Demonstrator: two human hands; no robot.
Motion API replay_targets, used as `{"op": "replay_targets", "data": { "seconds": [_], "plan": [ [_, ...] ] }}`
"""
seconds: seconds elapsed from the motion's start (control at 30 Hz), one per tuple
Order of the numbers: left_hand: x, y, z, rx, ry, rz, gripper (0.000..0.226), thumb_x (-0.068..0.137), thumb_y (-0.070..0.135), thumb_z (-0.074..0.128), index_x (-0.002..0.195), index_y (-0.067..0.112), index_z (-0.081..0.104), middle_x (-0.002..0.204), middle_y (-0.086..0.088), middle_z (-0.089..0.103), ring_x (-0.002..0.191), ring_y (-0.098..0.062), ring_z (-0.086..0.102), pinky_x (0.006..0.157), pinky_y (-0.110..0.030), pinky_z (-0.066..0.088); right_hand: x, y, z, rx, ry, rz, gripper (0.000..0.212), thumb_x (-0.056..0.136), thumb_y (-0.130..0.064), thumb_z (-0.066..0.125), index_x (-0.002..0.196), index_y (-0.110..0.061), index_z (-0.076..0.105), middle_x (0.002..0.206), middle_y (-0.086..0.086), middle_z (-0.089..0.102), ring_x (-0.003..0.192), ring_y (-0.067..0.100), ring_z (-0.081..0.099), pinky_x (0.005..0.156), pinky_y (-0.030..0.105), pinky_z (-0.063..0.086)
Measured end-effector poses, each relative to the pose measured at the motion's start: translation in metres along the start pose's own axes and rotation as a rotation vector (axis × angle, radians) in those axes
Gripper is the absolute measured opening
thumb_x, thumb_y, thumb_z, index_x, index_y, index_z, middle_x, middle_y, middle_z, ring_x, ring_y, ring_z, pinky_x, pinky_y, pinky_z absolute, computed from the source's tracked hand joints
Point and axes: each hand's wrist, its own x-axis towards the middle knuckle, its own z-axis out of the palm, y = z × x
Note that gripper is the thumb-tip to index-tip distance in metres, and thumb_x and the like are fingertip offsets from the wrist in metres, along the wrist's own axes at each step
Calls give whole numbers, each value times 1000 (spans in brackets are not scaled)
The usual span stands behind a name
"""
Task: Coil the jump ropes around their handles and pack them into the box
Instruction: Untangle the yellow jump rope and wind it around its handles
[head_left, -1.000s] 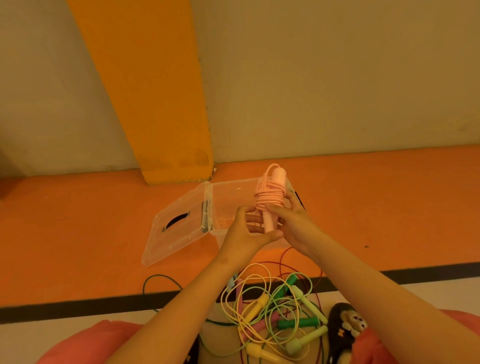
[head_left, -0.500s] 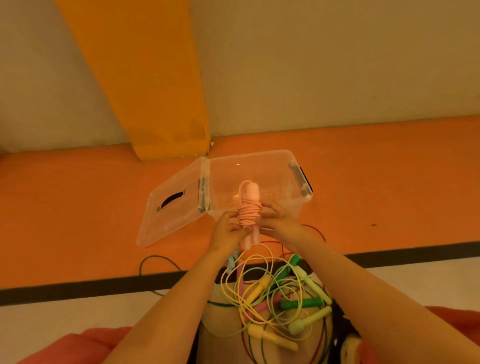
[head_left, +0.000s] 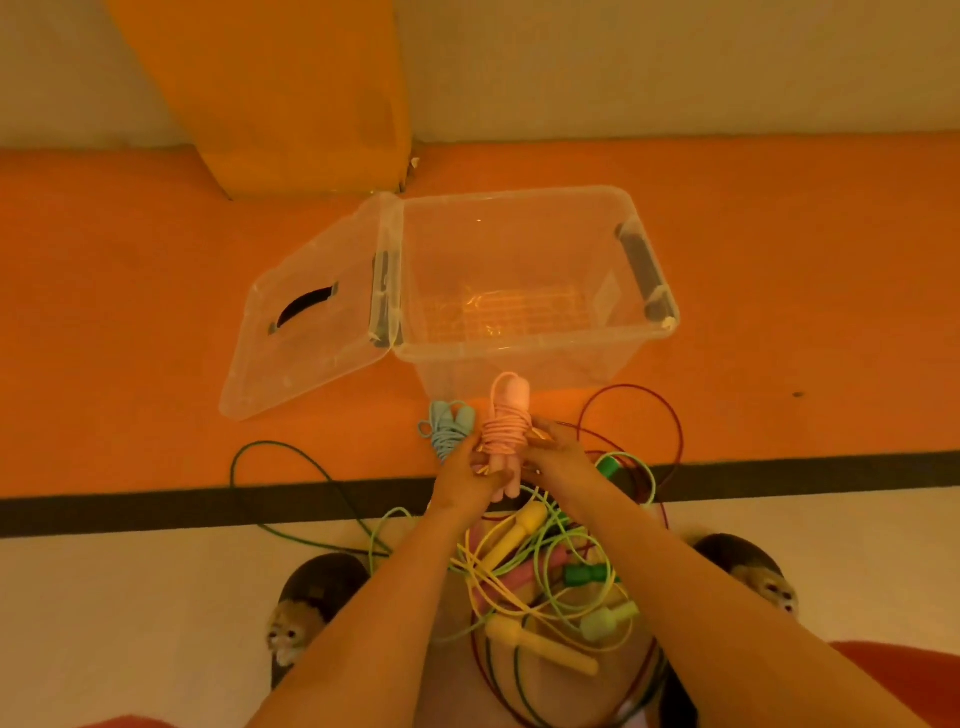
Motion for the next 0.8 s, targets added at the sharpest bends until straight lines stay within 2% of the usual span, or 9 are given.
{"op": "replay_targets", "data": {
  "seconds": [0.07,0.1,0.13,0.2,0.33,0.47,0.57,0.67,0.8],
  "plan": [
    [13,-9,4,-26,23,-42,68,82,5,71,143,14,42,116,-12,61,102,-20,58,83,-32,50,16,3,3,-48,57,-5,29,86,14,51,114,5,52,129,37,39,93,28,54,77,40,46],
    [20,-13,6,-41,42,-57,68,81,5,72,142,13,43,115,-12,62,102,-21,59,82,-33,52,24,6,4,-55,79,0,23,87,13,52,106,2,54,100,4,45,93,28,54,79,42,47],
    [27,-17,9,-50,68,-59,66,80,4,72,139,12,44,112,-11,62,100,-22,60,79,-33,52,33,11,6,-60,94,11,23,88,9,54,107,-2,53,111,23,59,97,30,57,84,44,48],
    [38,-23,14,-71,110,-48,62,78,3,73,134,12,48,104,-6,63,94,-22,61,74,-30,52,48,23,10,-87,96,28,30,89,2,57,117,-6,52,121,19,58,110,34,58,93,46,48],
    [51,-34,18,-97,90,-2,56,77,-4,72,122,18,47,89,4,61,79,-10,59,72,-23,49,69,38,8,-106,30,23,33,90,6,51,120,-6,53,118,17,59,101,29,59,83,38,48],
    [54,-44,16,-105,59,-7,55,78,-11,67,128,4,49,100,-6,61,81,-11,60,71,-21,51,71,45,5,-59,16,65,40,90,13,45,128,-1,48,113,17,56,88,24,59,76,30,49],
    [54,-50,17,-65,55,-24,45,79,-5,68,118,11,53,101,-7,63,93,-22,63,80,-35,53,68,50,3,-86,-2,75,40,89,11,48,127,-2,50,123,24,56,101,32,58,80,33,50],
    [50,-48,20,-75,67,-21,59,79,-1,71,131,10,46,113,-8,64,102,-23,63,88,-38,53,63,50,3,-92,-18,76,46,88,9,51,133,-4,47,128,24,56,107,36,59,84,40,50],
    [39,-44,19,-5,201,13,61,80,10,75,133,9,44,105,-6,65,94,-20,64,76,-26,48,47,40,-1,-124,-11,23,50,87,17,45,133,-3,43,121,15,53,94,20,58,69,17,49]
  ]
}}
